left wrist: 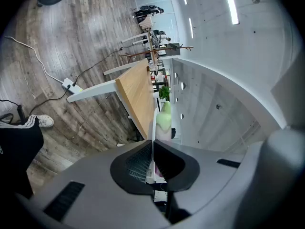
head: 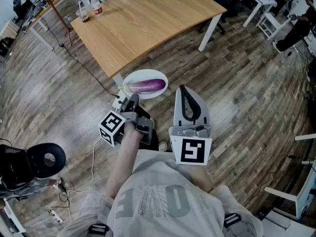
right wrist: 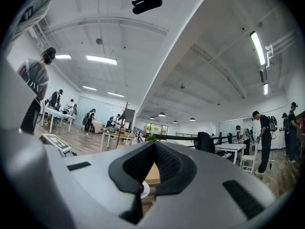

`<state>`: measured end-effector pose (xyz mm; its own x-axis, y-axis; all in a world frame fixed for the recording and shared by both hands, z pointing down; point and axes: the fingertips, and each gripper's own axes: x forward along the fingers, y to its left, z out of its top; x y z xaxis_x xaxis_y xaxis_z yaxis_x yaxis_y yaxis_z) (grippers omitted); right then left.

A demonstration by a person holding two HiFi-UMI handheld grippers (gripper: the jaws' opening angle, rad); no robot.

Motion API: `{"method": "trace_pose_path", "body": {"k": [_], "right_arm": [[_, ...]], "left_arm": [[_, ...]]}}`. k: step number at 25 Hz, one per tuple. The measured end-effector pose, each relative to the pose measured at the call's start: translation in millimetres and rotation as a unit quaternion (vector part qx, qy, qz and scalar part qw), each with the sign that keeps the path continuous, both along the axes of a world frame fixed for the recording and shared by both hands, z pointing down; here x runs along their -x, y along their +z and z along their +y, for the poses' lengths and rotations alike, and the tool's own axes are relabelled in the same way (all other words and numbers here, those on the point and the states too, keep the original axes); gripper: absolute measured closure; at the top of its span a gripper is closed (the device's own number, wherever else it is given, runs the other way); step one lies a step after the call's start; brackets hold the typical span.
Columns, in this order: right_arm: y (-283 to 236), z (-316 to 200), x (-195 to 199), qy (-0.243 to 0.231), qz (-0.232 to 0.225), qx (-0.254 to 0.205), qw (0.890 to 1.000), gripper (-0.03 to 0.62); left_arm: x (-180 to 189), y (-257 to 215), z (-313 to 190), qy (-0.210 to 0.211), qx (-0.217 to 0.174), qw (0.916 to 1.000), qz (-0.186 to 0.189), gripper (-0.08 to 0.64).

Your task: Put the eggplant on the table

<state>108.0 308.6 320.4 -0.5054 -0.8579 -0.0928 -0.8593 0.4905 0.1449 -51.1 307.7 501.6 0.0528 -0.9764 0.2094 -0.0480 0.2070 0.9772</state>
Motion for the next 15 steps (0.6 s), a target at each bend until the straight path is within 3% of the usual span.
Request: {"method": "trace_pose_path", "body": {"k": [9,15], "right_arm": [[5,-9,6,-0.001,0.001,0.006,1.000,0.575],[6,-30,10,0.002,-0.025,0.014,1.000,0.575]], "left_arm": [[5,2,-10,0.000,0.003,1.0000,0.003,0.543],[13,3,-32,0.005,0.005,1.0000,0.002,0.543]]}}
